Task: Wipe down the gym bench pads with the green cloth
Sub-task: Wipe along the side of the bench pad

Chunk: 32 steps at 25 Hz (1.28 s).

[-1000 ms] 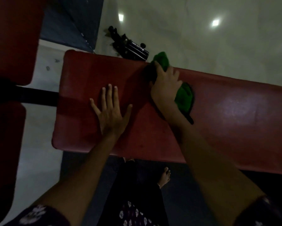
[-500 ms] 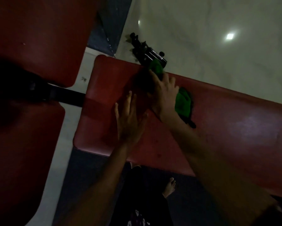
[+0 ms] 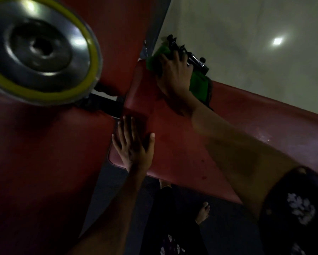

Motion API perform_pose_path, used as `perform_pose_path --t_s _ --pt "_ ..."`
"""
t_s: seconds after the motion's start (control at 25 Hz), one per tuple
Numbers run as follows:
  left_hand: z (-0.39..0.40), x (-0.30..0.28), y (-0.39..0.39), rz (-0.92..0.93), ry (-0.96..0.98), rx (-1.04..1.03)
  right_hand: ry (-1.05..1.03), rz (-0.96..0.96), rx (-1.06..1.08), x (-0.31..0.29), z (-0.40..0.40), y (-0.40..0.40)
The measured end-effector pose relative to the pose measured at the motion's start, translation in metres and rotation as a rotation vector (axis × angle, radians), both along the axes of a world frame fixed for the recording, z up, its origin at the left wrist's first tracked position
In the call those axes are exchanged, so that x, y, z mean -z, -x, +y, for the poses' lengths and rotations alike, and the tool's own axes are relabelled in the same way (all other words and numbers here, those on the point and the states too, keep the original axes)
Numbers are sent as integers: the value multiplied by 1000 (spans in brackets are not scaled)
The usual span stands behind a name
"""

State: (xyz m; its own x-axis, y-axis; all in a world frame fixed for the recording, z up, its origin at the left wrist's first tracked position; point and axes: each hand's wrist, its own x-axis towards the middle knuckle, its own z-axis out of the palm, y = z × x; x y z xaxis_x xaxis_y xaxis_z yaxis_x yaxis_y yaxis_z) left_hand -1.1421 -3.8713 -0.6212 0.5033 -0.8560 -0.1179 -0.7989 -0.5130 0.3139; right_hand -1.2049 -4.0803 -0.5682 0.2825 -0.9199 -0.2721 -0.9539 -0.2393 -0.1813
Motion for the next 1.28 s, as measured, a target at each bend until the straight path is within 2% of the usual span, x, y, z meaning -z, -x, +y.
perform_pose_path --t_s 0.04,0.16,0.2,0.24,0.36,0.4,0.44,0.52,0.6,0.64,0.76,0.8,0.84,0.96,1.0,1.04,1.08,1.16,1.2,1.28 --pt "1 2 -1 5 19 6 -6 39 -69 -1 5 -9" --pt "2 4 -3 24 48 13 -25 58 -684 -6 49 -21" --pt "2 3 -3 25 52 15 -21 49 -790 -4 51 -15" --pt "2 4 -3 28 56 17 -5 62 -786 -3 42 -8" --pt "1 3 -3 29 61 16 -12 57 -173 -4 6 13" --pt "2 3 -3 31 62 17 -32 64 -79 -6 13 13" --pt "2 3 -3 40 51 23 -37 82 -113 -7 26 7" --pt "1 1 -3 52 24 44 -24 97 -411 -8 69 -3" --pt "2 -3 -9 74 30 84 -12 64 -554 -4 86 9" --pt "3 -6 -14 102 13 101 0 54 -502 -5 77 20" --pt "21 -10 -31 106 -121 83 -38 0 10 -11 51 41" --pt "27 -11 -34 96 -172 60 -51 12 78 -13 59 34" --pt "31 -9 -36 102 -202 54 -43 35 41 -14 73 20" --pt "27 -4 -42 147 -235 56 -23 44 -396 -6 124 -8" --pt "26 -4 -41 139 -241 59 -18 38 -463 -4 123 -3" --pt "28 -5 -42 139 -238 77 -18 39 -421 -5 116 3" --pt "31 -5 -43 165 -231 102 -12 33 -278 -6 106 8" --pt "31 -7 -58 331 -168 141 -22 44 -8 -10 104 5" --pt "30 -7 -68 438 -92 153 -11 58 30 -10 118 -3" --pt "33 7 -84 608 47 129 59 74 -111 -9 158 -24"
